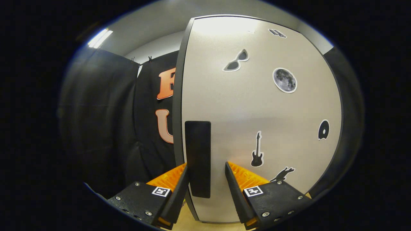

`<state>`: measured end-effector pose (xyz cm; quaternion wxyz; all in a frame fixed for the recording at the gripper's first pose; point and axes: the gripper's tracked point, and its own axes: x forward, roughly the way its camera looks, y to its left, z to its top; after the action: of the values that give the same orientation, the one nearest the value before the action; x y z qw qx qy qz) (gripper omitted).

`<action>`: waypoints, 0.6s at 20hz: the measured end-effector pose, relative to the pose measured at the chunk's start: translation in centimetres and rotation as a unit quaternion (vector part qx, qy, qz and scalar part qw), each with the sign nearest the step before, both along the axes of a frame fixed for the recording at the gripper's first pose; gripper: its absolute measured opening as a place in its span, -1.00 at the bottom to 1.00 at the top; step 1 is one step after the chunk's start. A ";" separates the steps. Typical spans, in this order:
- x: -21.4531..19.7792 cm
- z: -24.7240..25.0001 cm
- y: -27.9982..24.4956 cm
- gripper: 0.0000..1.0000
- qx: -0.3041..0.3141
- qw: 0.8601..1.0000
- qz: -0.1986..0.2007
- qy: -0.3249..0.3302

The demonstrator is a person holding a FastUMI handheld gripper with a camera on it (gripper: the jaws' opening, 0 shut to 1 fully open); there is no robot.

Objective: Open the shoe cabinet door, grab the shoes and put them into the shoe cabinet, then close the shoe cabinet door.

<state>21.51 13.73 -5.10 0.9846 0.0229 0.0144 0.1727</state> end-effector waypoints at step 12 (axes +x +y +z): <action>-10.1 1.5 -6.8 0.49 -0.002 0.998 -0.059 -0.030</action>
<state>11.38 6.94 -3.56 0.9931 0.0164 -0.0158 0.1151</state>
